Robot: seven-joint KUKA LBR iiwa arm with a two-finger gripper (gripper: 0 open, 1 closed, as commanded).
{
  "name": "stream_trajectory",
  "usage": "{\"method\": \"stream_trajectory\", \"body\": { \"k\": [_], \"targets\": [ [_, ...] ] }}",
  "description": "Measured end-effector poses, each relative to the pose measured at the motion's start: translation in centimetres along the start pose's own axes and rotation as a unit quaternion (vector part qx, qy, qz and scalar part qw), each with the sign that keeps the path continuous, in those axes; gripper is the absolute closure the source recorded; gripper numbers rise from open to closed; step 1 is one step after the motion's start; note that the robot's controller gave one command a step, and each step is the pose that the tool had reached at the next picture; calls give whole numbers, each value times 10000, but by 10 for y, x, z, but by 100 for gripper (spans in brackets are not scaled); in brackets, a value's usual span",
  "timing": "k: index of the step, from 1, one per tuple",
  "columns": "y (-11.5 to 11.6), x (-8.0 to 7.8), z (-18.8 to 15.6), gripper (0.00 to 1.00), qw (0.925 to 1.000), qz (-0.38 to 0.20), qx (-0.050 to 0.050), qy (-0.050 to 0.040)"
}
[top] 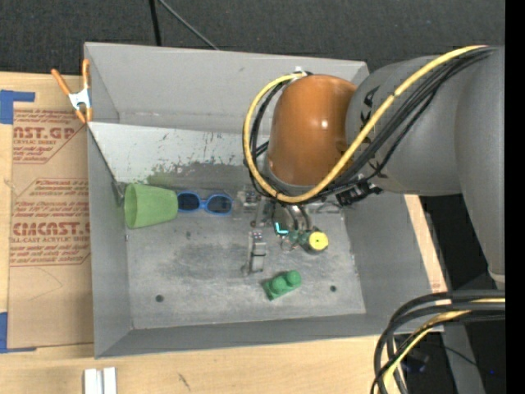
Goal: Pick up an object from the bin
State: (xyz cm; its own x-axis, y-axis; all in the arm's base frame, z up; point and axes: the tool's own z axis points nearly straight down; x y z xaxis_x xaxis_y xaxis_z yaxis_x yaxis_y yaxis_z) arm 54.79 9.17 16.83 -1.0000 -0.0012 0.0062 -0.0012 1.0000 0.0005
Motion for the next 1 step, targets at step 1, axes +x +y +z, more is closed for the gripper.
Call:
{"method": "stream_trajectory", "body": {
  "k": [1],
  "targets": [
    [-42, 43, 49, 0, 9959, -909, 9, -6]
  ]
}}
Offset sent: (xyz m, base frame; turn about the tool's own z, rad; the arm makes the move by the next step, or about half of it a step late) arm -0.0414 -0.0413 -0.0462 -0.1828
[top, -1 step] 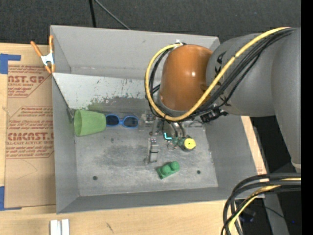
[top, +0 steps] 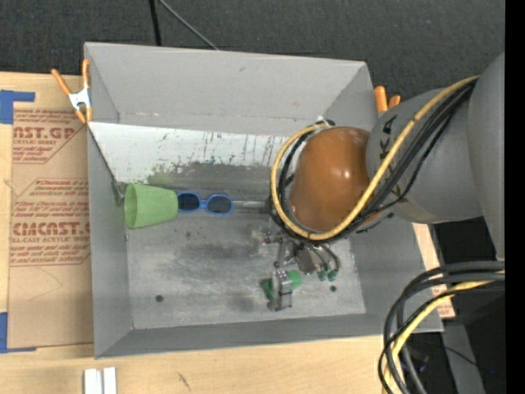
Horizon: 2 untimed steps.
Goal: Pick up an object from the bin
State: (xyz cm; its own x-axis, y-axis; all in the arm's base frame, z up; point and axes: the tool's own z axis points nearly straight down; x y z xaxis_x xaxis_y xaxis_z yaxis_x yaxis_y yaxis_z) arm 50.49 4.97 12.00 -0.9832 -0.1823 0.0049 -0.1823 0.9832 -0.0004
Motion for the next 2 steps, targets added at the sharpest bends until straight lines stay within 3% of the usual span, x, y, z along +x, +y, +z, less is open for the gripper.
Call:
{"method": "stream_trajectory", "body": {
  "k": [1, 2],
  "targets": [
    [4, 13, 12, 0, 9959, -902, -3, -17],
    [16, -9, -121, 0, 9967, 812, -9, -61]
  ]
}}
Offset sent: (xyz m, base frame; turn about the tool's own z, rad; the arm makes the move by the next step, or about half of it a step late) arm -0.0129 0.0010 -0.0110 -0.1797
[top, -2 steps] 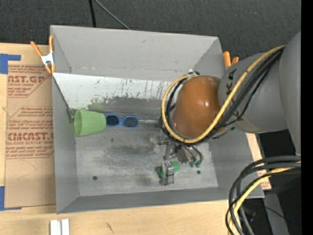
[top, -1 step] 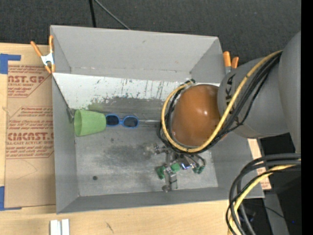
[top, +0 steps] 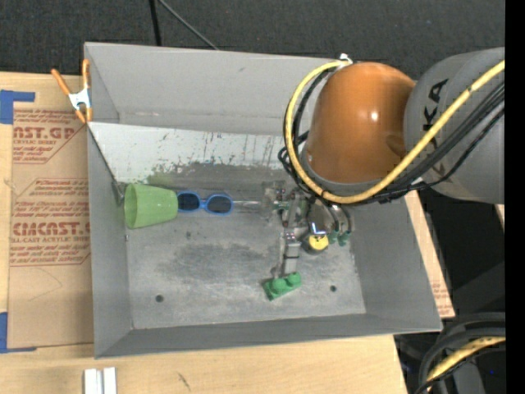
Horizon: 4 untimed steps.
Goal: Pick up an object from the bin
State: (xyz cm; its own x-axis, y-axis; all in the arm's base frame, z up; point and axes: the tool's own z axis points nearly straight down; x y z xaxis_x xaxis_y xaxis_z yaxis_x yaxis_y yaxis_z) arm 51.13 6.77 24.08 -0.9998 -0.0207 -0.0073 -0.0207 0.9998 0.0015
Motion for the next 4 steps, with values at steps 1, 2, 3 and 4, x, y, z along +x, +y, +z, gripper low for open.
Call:
{"method": "stream_trajectory", "body": {
  "k": [1, 2, 3, 4],
  "targets": [
    [6, 34, 135, 0, 9987, -493, 7, 83],
    [39, -79, 143, 0, 9822, -1876, -3, 4],
    [-2, 9, 105, 0, 9682, -2502, 0, 51],
    [-21, 17, 135, 0, 9434, -3316, -8, 49]
  ]
}}
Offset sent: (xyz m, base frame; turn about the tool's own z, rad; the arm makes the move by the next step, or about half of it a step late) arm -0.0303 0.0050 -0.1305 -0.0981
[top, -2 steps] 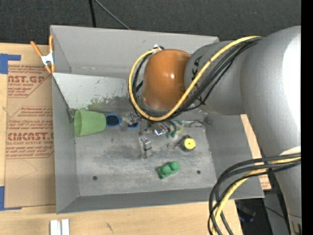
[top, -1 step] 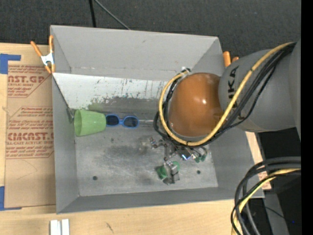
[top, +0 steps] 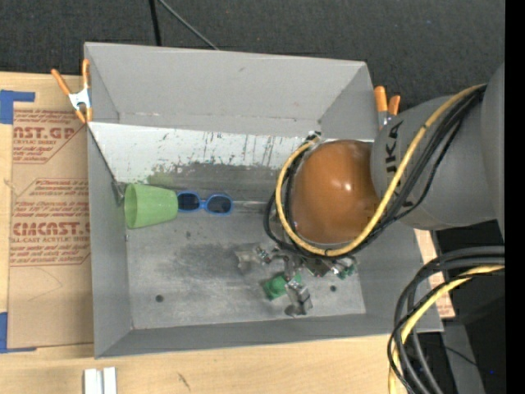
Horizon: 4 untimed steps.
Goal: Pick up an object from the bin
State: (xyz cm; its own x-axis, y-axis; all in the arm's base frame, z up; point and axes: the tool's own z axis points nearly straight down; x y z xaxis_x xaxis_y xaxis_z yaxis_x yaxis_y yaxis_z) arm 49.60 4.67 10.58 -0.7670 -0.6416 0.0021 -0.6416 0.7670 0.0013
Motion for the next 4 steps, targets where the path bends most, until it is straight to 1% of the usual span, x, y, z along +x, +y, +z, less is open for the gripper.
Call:
{"method": "stream_trajectory", "body": {
  "k": [1, 2, 3, 4],
  "targets": [
    [5, 5, 34, 0, 9993, -369, 7, -29],
    [35, -65, -102, 0, 9957, -921, 28, -64],
    [-16, -29, -13, 0, 9782, -2076, -6, 4],
    [12, 0, -7, 0, 9515, -3077, -10, -8]
  ]
}}
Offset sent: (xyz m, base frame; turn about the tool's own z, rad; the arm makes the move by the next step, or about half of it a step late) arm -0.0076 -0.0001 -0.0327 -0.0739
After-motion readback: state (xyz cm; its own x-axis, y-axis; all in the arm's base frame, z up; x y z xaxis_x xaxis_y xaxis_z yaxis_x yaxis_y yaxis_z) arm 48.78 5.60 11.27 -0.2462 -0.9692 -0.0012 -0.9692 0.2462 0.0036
